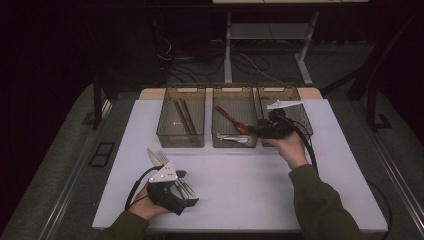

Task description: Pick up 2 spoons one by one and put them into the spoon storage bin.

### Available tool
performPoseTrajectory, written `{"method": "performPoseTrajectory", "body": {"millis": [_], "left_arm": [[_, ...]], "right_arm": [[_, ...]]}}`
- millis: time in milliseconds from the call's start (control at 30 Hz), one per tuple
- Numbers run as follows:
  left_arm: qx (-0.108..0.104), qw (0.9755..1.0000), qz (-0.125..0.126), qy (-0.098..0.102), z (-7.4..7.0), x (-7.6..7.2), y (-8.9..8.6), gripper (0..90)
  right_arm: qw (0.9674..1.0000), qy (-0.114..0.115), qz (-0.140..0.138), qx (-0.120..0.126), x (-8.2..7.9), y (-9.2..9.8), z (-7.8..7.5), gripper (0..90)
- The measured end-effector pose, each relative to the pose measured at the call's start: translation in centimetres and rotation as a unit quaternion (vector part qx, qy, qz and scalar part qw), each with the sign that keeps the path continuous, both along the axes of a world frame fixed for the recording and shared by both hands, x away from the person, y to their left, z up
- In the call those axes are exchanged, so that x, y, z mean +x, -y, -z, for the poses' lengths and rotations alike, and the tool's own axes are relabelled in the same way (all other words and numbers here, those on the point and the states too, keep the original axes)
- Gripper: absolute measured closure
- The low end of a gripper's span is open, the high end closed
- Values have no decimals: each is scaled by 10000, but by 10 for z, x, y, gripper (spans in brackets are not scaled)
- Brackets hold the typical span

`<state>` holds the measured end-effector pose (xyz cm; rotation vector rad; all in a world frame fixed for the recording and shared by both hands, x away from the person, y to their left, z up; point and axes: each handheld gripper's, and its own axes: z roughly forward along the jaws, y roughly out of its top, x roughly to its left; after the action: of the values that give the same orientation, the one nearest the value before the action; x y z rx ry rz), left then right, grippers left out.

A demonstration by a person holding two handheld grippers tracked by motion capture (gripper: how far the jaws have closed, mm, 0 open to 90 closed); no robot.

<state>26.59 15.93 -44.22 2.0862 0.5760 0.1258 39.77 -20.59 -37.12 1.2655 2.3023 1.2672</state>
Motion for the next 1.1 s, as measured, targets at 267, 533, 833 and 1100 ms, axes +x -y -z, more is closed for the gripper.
{"method": "performPoseTrajectory", "body": {"millis": [267,533,833,1100], "left_arm": [[-10,10000,-31,-22,0,0,0,0],[33,10000,-7,-10,0,0,-1,0],[53,10000,-19,-11,0,1,-1,0],[57,10000,-27,10,0,1,-2,0]], "right_arm": [[9993,164,-244,219,-20,16,5,294],[9997,155,-46,200,-37,26,16,189],[9995,98,-159,264,-59,47,35,188],[9991,150,-283,273,-83,61,50,188]]}}
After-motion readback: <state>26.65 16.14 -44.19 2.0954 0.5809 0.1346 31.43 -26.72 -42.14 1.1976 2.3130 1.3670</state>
